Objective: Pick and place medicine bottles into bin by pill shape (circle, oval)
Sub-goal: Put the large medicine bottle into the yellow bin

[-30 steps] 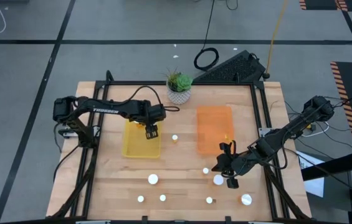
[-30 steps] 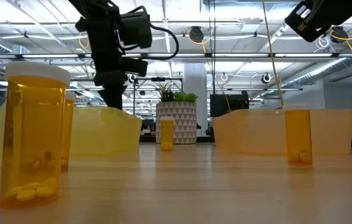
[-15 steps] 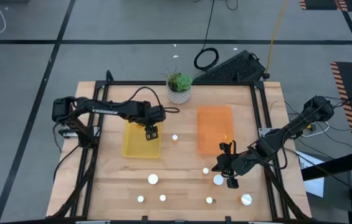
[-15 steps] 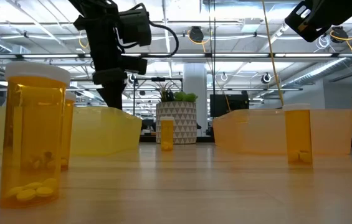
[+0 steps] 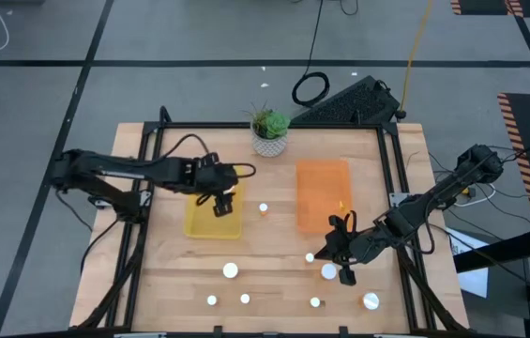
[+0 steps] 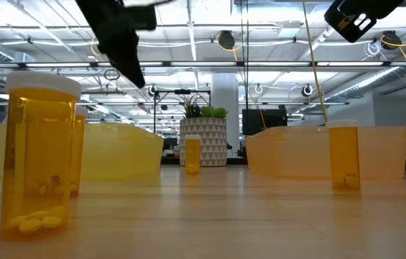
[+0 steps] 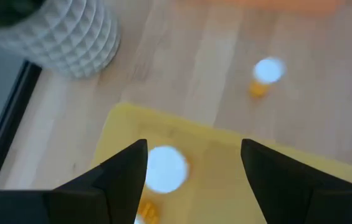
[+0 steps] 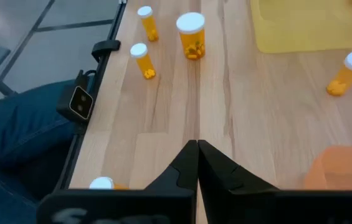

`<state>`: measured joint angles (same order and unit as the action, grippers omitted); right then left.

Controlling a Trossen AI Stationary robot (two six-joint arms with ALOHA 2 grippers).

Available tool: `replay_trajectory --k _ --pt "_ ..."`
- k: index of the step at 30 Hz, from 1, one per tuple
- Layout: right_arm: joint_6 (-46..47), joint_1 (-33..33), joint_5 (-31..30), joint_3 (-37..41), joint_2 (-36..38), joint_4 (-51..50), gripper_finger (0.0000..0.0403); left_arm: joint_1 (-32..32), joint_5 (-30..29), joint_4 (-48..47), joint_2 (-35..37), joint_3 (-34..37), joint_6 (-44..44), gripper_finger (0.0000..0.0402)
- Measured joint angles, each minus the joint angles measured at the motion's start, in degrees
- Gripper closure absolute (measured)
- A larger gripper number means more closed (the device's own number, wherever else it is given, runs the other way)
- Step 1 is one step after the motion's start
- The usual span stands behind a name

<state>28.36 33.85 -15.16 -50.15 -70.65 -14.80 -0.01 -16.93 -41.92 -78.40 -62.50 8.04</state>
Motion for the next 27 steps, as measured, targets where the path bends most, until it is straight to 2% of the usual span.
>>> replay_trajectory --k 8,17,27 --pt "1.2 0.0 -1.5 -1.8 0.0 -0.2 0.0383 -8.5 -2.7 4.1 1.1 -0.1 0.0 0.0140" --pt "1.3 0.5 -1.4 -3.0 -0.1 -1.1 0.0382 -11.8 -2.9 5.4 0.8 0.0 -0.4 0.0140" --pt "15.0 7.9 -1.2 -6.7 -0.2 -16.9 0.0382 -13.3 -3.0 5.8 0.8 0.0 1.3 0.0140"
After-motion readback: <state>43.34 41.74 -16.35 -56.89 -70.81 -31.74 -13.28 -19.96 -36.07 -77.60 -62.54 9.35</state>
